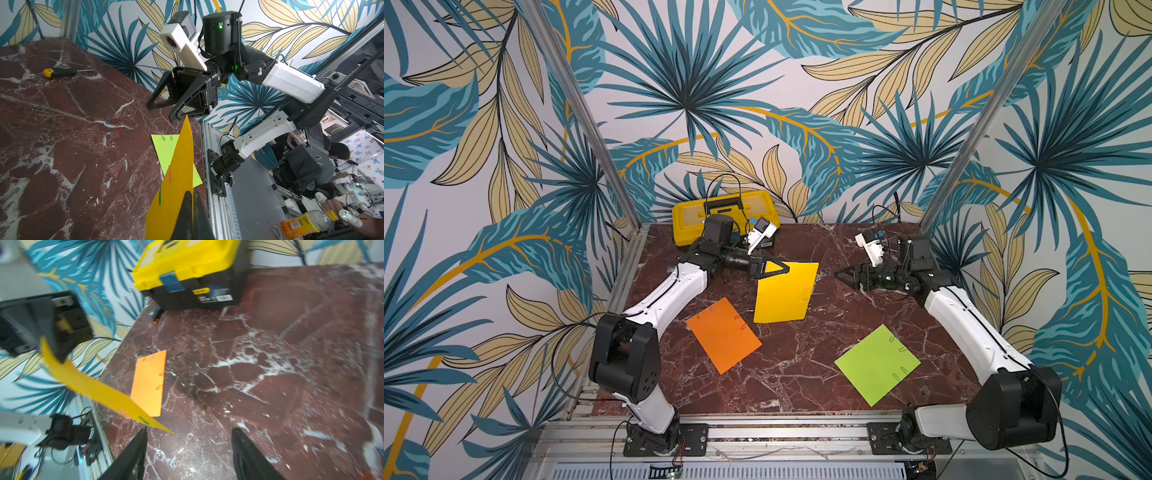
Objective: Unclip the paperclips from the documents
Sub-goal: Place the paper clip at the center of the board, then adjust the document.
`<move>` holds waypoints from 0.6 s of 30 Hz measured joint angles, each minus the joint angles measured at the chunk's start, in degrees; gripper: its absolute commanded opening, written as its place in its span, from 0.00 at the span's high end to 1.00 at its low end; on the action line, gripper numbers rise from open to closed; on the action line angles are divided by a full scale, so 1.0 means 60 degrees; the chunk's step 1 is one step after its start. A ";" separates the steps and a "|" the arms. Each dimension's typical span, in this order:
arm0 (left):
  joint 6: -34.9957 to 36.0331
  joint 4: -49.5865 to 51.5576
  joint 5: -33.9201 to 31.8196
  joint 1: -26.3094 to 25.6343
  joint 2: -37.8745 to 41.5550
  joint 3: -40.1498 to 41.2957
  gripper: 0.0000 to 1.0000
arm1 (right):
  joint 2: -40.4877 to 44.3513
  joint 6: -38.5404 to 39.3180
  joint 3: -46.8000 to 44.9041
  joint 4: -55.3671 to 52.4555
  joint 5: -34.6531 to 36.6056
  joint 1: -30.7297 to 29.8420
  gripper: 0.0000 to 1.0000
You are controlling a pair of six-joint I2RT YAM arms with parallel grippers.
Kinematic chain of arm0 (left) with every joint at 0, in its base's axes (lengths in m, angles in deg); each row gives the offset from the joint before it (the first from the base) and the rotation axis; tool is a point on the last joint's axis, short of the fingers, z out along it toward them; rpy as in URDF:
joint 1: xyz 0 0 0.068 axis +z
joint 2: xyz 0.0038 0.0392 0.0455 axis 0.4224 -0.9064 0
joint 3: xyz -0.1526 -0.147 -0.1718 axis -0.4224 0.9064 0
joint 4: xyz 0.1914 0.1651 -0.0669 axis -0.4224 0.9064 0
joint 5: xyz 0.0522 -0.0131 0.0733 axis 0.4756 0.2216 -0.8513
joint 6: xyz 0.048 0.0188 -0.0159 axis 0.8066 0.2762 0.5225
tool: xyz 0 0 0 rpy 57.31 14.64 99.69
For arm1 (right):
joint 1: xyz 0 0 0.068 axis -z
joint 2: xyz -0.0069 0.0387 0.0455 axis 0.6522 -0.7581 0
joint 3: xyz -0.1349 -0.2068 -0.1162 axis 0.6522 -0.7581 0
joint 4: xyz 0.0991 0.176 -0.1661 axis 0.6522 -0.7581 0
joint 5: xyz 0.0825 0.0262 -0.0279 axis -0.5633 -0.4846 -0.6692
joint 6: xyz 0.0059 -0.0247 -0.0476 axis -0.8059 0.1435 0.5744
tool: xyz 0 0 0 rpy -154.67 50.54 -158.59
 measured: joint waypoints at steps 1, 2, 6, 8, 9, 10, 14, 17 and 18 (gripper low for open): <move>-0.0044 0.0015 0.0055 -0.0015 -0.0047 -0.0091 1.00 | 0.0120 0.0066 -0.0153 0.0229 -0.0288 -0.0098 0.33; -0.0069 0.0011 0.0084 -0.0029 -0.0076 -0.0171 1.00 | 0.0226 0.0117 -0.0280 0.0430 -0.0539 -0.0189 0.32; -0.0135 0.0011 0.0262 -0.0058 -0.0117 -0.0455 1.00 | 0.0404 0.0182 -0.0455 0.1089 -0.1231 -0.0455 0.32; -0.0153 0.0007 0.0313 -0.0084 -0.0131 -0.0579 1.00 | 0.0401 0.0211 -0.0455 0.1337 -0.1410 -0.0543 0.32; -0.0160 0.0007 0.0342 -0.0109 -0.0138 -0.0630 1.00 | 0.0390 0.0219 -0.0452 0.1435 -0.1497 -0.0590 0.32; -0.0164 0.0007 0.0368 -0.0146 -0.0153 -0.0688 1.00 | 0.0368 0.0229 -0.0437 0.1504 -0.1563 -0.0634 0.32; -0.0200 0.0007 0.0452 -0.0295 -0.0186 -0.0743 1.00 | 0.0044 0.0251 -0.0189 0.1723 -0.1818 -0.0867 0.32; -0.0229 0.0011 0.0459 -0.0353 -0.0233 -0.0772 1.00 | -0.0280 0.0233 0.0018 0.1956 -0.2058 -0.1086 0.36; -0.0233 0.0007 0.0459 -0.0361 -0.0240 -0.0772 1.00 | -0.0339 0.0178 0.0036 0.2069 -0.2153 -0.1147 0.38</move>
